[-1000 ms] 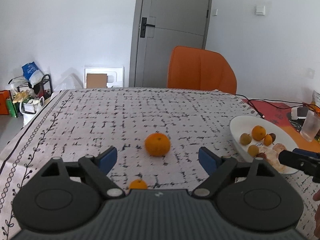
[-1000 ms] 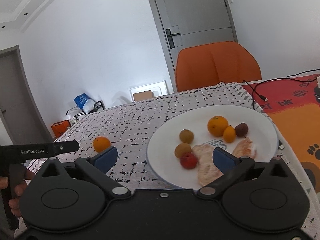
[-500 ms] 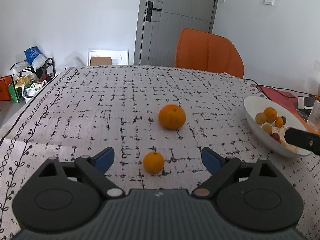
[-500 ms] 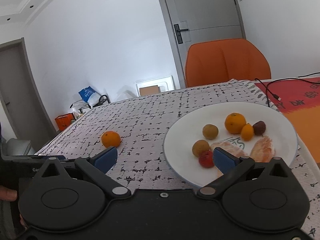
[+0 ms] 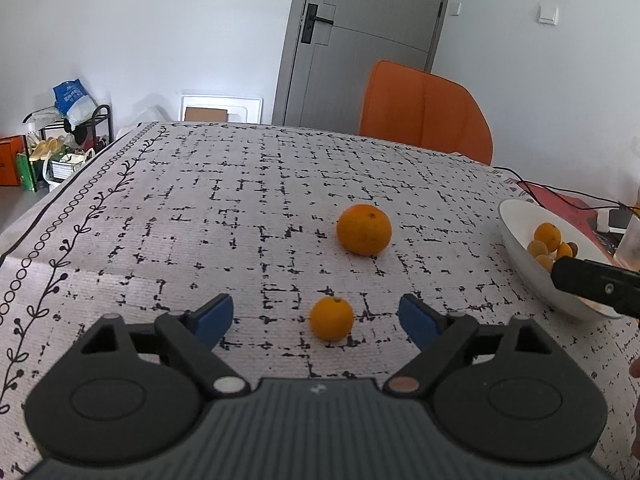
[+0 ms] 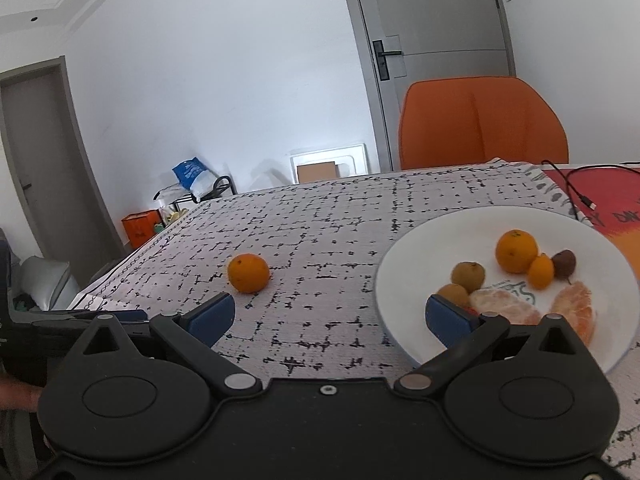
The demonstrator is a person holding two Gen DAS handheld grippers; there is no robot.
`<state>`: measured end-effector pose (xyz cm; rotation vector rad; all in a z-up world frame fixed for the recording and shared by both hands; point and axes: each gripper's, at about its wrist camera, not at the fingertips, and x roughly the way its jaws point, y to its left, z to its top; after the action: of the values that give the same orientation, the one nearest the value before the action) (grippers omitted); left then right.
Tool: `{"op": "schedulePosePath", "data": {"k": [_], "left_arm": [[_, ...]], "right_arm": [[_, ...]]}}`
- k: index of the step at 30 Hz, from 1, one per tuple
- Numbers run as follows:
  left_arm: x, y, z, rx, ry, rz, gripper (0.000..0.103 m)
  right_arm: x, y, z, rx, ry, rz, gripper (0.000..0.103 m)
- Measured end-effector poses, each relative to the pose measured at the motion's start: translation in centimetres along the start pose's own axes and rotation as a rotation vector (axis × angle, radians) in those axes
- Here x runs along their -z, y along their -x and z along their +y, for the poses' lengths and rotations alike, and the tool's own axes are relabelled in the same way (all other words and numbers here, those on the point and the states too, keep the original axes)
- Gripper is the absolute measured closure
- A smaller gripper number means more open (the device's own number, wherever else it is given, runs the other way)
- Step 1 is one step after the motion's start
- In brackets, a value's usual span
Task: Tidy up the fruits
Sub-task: 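Withdraw both grippers and grasp small orange with the left gripper, then grasp large orange with right gripper while left holds small orange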
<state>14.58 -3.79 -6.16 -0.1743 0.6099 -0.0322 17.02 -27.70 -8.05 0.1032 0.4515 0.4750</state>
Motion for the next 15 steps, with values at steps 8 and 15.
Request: {"op": "schedulePosePath", "data": {"k": [8,15], "left_arm": [[0.0,-0.2,0.8,0.018,-0.012,0.018,0.070],[-0.4,0.2,2.3,0.011,0.022,0.006,0.081]], "right_arm": [[-0.4,-1.5,1.5,-0.023,0.025,0.018,0.000],[-0.9,-3.0,2.7,-0.048,0.039,0.029,0.000]]}}
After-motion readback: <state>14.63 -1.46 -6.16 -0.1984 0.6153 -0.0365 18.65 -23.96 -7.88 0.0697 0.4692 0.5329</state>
